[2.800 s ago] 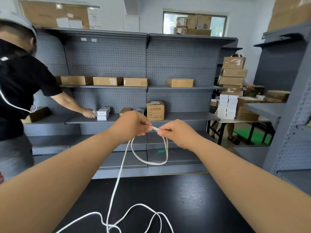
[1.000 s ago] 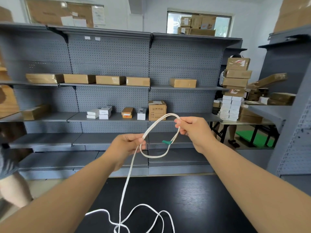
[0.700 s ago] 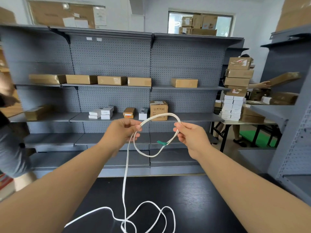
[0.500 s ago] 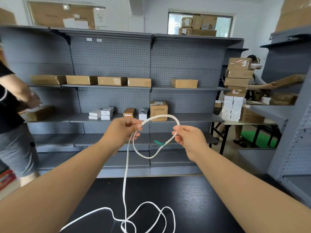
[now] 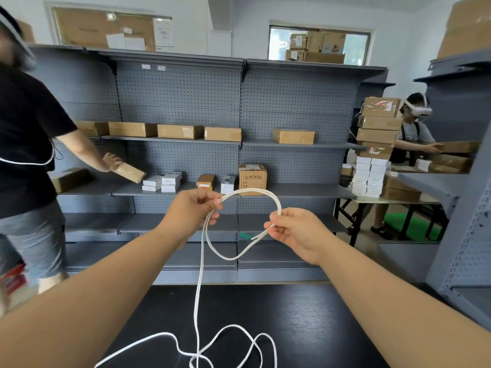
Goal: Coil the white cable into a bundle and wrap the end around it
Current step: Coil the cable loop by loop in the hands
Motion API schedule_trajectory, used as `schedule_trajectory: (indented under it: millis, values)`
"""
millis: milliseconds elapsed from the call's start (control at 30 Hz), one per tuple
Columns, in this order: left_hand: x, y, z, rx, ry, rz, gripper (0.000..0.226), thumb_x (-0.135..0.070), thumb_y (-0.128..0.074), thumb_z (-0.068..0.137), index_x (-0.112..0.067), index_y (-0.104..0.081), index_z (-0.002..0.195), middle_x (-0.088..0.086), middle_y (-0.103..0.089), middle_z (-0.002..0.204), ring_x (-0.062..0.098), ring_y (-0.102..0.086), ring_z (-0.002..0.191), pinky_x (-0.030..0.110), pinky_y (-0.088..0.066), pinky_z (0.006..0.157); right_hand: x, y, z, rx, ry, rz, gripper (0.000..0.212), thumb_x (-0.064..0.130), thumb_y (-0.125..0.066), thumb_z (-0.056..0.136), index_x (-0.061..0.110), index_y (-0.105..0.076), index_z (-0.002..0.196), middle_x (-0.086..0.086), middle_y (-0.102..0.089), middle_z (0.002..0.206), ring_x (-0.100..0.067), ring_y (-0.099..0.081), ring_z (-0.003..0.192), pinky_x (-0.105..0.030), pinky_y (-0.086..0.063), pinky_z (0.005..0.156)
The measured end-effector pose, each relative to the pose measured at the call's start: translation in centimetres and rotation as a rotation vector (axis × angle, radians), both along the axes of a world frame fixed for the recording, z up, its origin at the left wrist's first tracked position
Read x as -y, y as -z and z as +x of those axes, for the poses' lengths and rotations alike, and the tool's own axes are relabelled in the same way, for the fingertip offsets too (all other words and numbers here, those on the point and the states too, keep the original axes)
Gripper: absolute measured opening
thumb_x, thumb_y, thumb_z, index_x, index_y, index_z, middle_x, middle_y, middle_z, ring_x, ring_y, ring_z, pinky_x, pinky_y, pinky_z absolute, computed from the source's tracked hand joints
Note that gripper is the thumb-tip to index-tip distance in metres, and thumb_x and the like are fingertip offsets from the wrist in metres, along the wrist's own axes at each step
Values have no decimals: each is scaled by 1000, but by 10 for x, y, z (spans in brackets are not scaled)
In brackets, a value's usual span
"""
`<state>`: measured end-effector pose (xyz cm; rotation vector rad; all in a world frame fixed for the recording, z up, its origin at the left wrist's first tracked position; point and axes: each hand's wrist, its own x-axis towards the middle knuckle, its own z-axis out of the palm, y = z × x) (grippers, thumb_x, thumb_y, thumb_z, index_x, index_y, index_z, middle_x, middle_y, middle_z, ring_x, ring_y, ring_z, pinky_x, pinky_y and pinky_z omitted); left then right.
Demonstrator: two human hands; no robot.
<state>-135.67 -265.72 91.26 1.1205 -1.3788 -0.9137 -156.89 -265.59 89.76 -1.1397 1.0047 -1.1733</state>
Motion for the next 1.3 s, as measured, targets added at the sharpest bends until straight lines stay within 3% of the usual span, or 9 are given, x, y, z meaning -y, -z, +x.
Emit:
schedule_trajectory:
  millis: [200,633,733,933,1100,1300]
  values:
    - [1,-1,1,-39,-16,-2,12,-3,-53,92,-8,-64,90,6,-61,75,16,-56,63,17,-54,56,-1,-2,-1,-152,-36,-118,26,-13,-60,80,9,-54,93,-9,-64,87,-14,-61,76,-17,-51,61]
    - [3,-1,2,2,-35,-42,15,-4,-55,91,-11,-66,84,5,-61,75,16,-56,64,20,-54,60,4,6,-1,-461,188,-315,25,-4,-66,77,19,-55,81,-3,-67,80,-14,-63,74,-30,-53,77]
    - [5,-3,5,38,-48,-68,15,-3,-56,91,-10,-66,83,5,-59,76,19,-55,63,26,-54,64,4,5,-3,-503,141,-290,24,-4,-66,77,16,-56,83,-2,-67,80,-13,-62,73,-24,-53,73]
    - [5,-4,4,110,-50,-119,14,-1,-56,89,-8,-66,82,7,-58,75,20,-53,58,23,-51,59,4,5,-7,-266,82,-159,21,-10,-61,80,10,-58,84,-7,-61,81,-15,-59,75,-19,-53,64]
    - [3,1,-1,84,-23,-86,15,-1,-56,90,-10,-65,82,7,-59,71,14,-56,58,18,-53,58,5,5,-9,-64,65,-74,18,-9,-58,84,9,-58,86,-6,-61,83,-16,-61,77,-25,-52,70]
    - [3,2,0,64,-45,-86,16,-2,-56,90,-11,-66,81,5,-60,71,4,-57,50,27,-53,67,5,6,-12,-129,70,-94,17,-7,-59,84,9,-59,88,-7,-62,82,-17,-62,77,-32,-55,79]
